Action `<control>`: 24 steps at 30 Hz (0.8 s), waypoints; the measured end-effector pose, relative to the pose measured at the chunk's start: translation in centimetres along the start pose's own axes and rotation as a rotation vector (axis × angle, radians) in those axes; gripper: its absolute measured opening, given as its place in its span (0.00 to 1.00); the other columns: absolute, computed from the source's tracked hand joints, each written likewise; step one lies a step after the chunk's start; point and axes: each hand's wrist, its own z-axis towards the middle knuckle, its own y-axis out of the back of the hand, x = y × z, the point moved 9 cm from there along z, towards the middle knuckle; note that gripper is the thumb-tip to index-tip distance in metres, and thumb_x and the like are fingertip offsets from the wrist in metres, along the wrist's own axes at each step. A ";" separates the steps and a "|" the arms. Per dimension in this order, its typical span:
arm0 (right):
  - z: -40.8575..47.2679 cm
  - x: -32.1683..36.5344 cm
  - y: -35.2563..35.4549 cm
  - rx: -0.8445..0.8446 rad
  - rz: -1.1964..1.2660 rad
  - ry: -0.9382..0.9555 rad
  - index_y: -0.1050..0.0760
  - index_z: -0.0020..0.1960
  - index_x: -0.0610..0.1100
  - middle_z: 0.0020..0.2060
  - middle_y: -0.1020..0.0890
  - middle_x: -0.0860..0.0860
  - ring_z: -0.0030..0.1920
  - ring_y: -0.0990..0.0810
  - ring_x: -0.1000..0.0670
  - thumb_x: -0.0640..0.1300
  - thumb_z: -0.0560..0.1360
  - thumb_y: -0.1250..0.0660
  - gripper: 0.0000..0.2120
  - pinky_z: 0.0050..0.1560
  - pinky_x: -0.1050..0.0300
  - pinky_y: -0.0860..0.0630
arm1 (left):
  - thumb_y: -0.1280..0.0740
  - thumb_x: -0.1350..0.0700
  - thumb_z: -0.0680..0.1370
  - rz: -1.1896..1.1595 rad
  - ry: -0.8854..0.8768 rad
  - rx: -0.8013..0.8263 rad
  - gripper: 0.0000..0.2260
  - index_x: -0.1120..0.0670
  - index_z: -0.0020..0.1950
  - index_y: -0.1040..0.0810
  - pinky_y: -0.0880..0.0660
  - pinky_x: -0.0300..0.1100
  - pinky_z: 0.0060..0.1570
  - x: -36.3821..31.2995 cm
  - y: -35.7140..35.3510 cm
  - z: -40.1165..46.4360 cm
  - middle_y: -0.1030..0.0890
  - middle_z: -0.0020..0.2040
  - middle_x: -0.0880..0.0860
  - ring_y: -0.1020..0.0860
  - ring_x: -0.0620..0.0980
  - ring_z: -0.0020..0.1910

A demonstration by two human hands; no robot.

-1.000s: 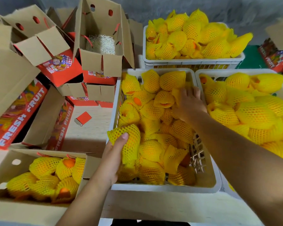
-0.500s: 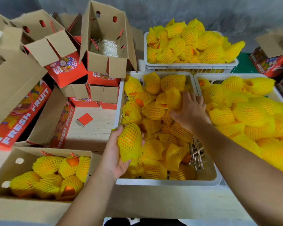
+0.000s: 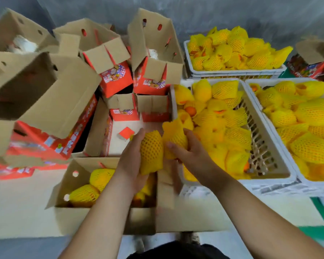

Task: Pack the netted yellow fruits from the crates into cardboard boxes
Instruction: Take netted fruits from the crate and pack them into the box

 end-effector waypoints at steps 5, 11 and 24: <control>-1.0 -1.7 -8.8 0.069 0.074 -0.068 0.26 0.67 0.55 0.53 0.14 0.54 0.51 0.14 0.52 0.58 0.70 0.20 0.29 0.44 0.59 0.18 | 0.28 0.49 0.76 -0.040 0.026 0.066 0.23 0.51 0.71 0.22 0.20 0.56 0.59 -3.2 8.7 -3.7 0.19 0.67 0.59 0.19 0.59 0.64; -1.9 -5.7 -11.7 -0.220 -0.089 -0.176 0.25 0.63 0.60 0.51 0.14 0.49 0.53 0.15 0.44 0.67 0.61 0.23 0.33 0.54 0.39 0.17 | 0.29 0.44 0.77 0.380 -0.242 -0.162 0.09 0.48 0.51 0.17 0.21 0.48 0.43 -7.8 18.2 -5.3 0.18 0.45 0.57 0.19 0.57 0.46; -3.2 -5.4 -14.1 -0.191 -0.294 -0.035 0.25 0.62 0.54 0.48 0.17 0.65 0.49 0.19 0.65 0.42 0.74 0.23 0.20 0.49 0.65 0.23 | 0.29 0.39 0.77 1.365 -0.262 -0.128 0.28 0.45 0.73 0.34 0.25 0.55 0.64 -7.6 19.8 -3.0 0.30 0.68 0.52 0.28 0.53 0.66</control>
